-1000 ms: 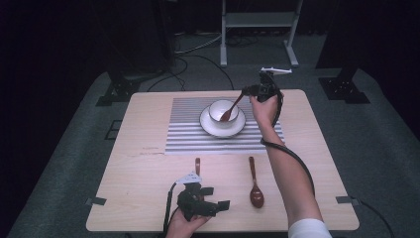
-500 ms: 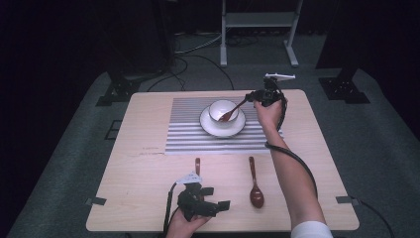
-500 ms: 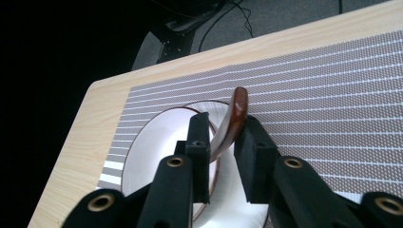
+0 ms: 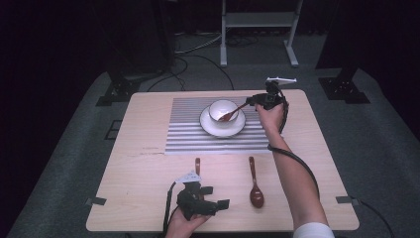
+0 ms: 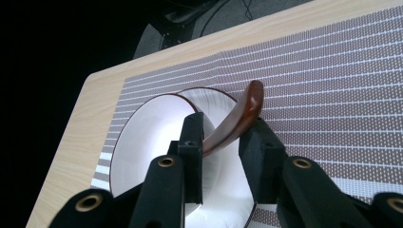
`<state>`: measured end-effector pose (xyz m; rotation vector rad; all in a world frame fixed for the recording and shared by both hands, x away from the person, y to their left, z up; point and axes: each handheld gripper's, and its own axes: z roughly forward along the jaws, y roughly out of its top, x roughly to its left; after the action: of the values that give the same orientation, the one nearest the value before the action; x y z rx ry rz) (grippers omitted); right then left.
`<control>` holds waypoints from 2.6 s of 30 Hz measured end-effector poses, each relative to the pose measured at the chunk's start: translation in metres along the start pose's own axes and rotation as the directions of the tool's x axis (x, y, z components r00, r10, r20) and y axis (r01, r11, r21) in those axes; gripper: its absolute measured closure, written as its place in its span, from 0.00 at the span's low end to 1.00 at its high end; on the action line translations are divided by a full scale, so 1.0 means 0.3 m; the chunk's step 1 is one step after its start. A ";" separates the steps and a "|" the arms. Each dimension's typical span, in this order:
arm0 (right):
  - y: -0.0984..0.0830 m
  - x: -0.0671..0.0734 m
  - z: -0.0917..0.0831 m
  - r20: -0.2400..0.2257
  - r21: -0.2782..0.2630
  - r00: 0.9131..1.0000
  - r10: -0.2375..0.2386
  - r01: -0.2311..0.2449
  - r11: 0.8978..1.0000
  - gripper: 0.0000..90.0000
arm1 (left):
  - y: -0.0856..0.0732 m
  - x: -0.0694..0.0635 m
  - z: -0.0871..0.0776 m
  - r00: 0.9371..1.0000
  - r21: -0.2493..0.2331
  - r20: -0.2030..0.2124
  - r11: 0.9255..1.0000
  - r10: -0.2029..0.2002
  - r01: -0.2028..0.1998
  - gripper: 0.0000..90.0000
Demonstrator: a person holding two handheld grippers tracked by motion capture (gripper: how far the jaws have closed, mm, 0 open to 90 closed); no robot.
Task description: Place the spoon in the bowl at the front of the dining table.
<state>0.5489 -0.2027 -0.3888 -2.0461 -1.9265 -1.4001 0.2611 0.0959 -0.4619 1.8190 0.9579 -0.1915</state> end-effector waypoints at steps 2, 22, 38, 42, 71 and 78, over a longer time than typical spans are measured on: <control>-0.003 -0.003 0.001 -0.006 0.004 1.000 0.002 -0.001 1.000 0.75 | 0.001 0.000 -0.001 1.000 0.000 -0.001 1.000 0.001 -0.001 0.06; -0.032 -0.027 -0.019 -0.039 0.029 0.999 -0.020 0.021 0.999 0.70 | 0.002 0.007 0.009 1.000 0.005 -0.004 1.000 -0.008 0.008 0.06; -0.085 -0.034 -0.025 -0.082 0.060 0.995 -0.050 0.055 0.997 0.68 | -0.004 0.002 0.010 1.000 0.007 -0.002 1.000 -0.004 0.004 0.06; -0.102 -0.028 -0.038 -0.094 0.064 0.994 -0.064 0.070 0.996 0.68 | -0.005 0.001 0.003 1.000 0.005 -0.002 1.000 0.002 -0.002 0.06; -0.193 -0.040 -0.089 -0.179 0.122 0.978 -0.107 0.130 0.984 0.62 | 0.002 0.021 -0.018 1.000 -0.017 -0.022 1.000 -0.007 0.006 0.06; -0.224 -0.062 -0.098 -0.193 0.144 0.976 -0.100 0.128 0.981 0.62 | 0.001 0.023 -0.019 1.000 -0.014 -0.025 1.000 -0.009 0.009 0.06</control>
<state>0.4808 -0.2171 -0.4187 -1.6992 -2.0311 -1.3563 0.2643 0.1042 -0.4628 1.8081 0.9825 -0.1672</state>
